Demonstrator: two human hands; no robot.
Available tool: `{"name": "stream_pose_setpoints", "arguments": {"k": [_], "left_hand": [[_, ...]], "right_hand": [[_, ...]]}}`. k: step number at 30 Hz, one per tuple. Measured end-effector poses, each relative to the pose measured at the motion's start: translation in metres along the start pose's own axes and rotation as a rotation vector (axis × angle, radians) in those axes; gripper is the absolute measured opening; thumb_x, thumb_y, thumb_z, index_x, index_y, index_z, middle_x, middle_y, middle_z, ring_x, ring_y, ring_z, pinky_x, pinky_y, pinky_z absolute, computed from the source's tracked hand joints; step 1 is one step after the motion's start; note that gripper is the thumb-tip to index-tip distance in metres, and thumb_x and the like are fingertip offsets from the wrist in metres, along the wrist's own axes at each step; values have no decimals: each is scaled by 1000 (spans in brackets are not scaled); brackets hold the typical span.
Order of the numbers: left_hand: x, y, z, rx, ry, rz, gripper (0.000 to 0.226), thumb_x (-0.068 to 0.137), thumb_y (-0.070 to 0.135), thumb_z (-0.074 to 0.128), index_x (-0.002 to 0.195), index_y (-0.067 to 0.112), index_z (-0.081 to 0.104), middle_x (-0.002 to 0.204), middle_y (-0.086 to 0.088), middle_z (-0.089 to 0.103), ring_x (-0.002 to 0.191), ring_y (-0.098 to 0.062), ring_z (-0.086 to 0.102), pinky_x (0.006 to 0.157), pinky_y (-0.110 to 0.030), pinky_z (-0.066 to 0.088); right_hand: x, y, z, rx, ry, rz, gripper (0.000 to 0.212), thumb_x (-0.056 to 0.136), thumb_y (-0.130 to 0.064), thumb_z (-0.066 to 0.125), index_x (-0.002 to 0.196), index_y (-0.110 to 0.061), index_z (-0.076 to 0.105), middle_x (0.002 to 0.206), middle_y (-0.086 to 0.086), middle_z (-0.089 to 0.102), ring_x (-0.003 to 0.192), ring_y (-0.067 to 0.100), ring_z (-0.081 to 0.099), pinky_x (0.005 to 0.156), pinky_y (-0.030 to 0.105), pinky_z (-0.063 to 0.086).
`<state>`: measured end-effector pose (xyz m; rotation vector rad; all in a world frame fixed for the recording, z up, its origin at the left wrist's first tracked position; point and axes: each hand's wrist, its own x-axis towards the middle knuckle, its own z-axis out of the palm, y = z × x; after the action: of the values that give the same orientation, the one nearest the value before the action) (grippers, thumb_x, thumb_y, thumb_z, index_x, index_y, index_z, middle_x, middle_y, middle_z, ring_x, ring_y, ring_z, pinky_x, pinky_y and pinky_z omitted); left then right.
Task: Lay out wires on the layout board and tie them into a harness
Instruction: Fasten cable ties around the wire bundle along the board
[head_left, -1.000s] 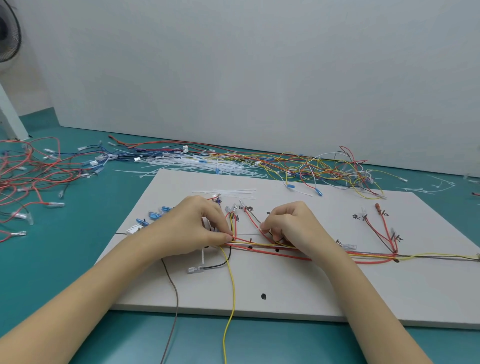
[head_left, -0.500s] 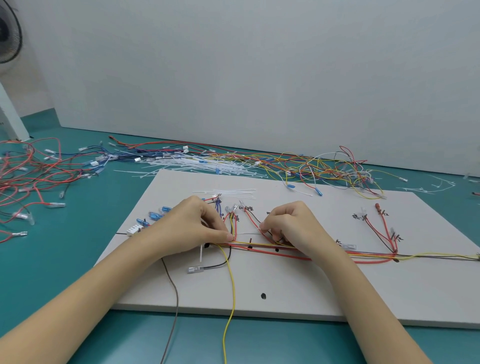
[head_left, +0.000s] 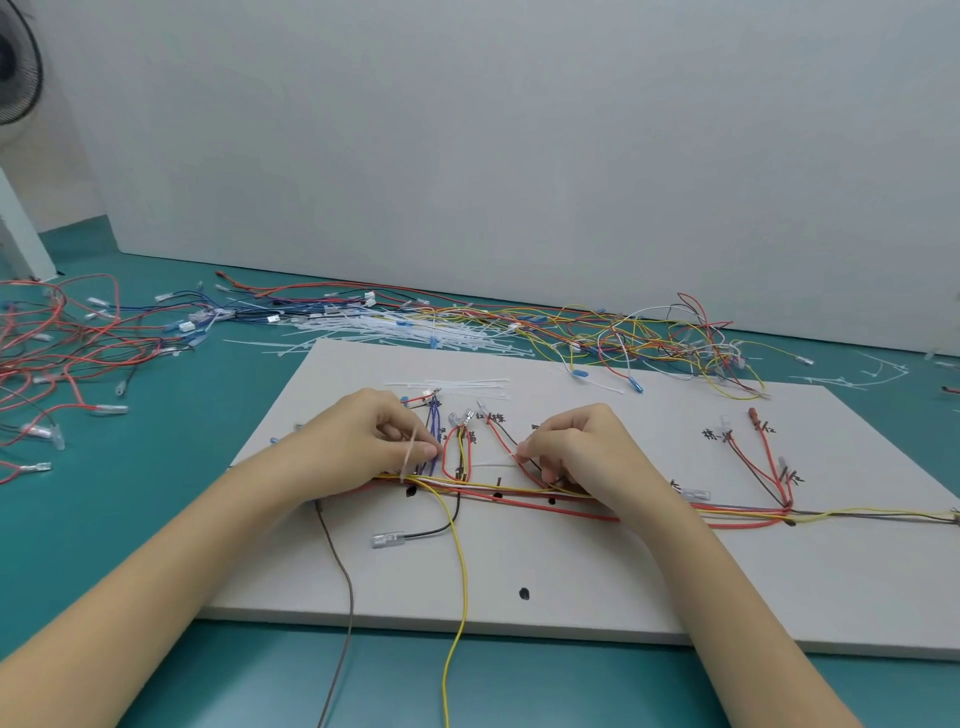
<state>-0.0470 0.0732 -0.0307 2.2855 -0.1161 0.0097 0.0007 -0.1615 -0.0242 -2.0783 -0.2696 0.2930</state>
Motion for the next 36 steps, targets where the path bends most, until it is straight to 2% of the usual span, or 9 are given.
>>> {"name": "stream_pose_setpoints", "arguments": {"k": [4, 9, 14, 20, 23, 26, 29, 31, 36], "left_hand": [[1, 2, 6, 21, 55, -9, 16, 76, 24, 82, 74, 39, 78, 78, -10, 68, 65, -18, 64, 75, -41, 54], [5, 12, 3, 95, 20, -29, 18, 70, 24, 85, 70, 40, 77, 80, -7, 71, 77, -24, 67, 75, -40, 54], [8, 21, 2, 216, -18, -39, 8, 71, 23, 84, 69, 29, 79, 78, 0, 70, 75, -15, 64, 66, -25, 51], [10, 31, 6, 399, -5, 4, 4, 77, 21, 78, 76, 23, 80, 82, 2, 68, 79, -11, 62, 70, -30, 53], [8, 33, 6, 491, -11, 49, 6, 80, 24, 74, 80, 24, 79, 90, 7, 63, 88, -11, 57, 74, -34, 52], [6, 38, 11, 716, 6, 133, 9, 85, 24, 66, 86, 23, 75, 99, 8, 53, 98, -14, 48, 73, -33, 47], [9, 39, 13, 851, 3, 213, 11, 86, 20, 60, 87, 22, 71, 100, 7, 50, 98, -16, 45, 70, -32, 44], [12, 36, 10, 849, -9, 236, 9, 86, 24, 61, 86, 24, 70, 99, 9, 50, 96, -14, 44, 70, -32, 43], [19, 20, 1, 585, -41, 156, 6, 82, 36, 72, 80, 30, 73, 94, 13, 51, 88, -8, 51, 73, -33, 47]], "right_hand": [[0, 0, 1, 0, 5, 7, 16, 79, -16, 66, 70, -7, 75, 46, 1, 59, 41, 5, 42, 49, 22, 33], [1, 0, 1, 5, 16, 18, 16, 78, -17, 66, 69, -7, 75, 47, 1, 59, 46, 9, 43, 50, 23, 34], [0, -1, 1, 18, 19, 29, 16, 78, -16, 65, 70, -6, 75, 46, 2, 58, 44, 8, 42, 48, 22, 33], [0, -1, -1, 50, 49, 33, 16, 79, -10, 64, 72, 1, 73, 44, 2, 56, 41, 10, 42, 38, 14, 32], [0, -1, -1, 67, 67, 39, 15, 77, -7, 64, 72, 5, 72, 43, 2, 55, 38, 8, 41, 36, 13, 32], [-1, -1, -2, 103, 86, 64, 16, 78, -7, 64, 71, 5, 71, 44, 4, 55, 37, 10, 42, 37, 13, 33], [0, -2, -7, 129, 114, 99, 17, 78, -10, 64, 66, -2, 73, 46, 4, 55, 36, 11, 41, 46, 18, 36], [0, -2, -8, 120, 98, 113, 17, 78, -11, 64, 65, -4, 73, 47, 4, 56, 37, 11, 40, 47, 20, 36], [-1, -3, -4, 80, 57, 104, 17, 79, -10, 65, 73, 5, 72, 44, 3, 55, 33, 8, 38, 36, 10, 28]]}}
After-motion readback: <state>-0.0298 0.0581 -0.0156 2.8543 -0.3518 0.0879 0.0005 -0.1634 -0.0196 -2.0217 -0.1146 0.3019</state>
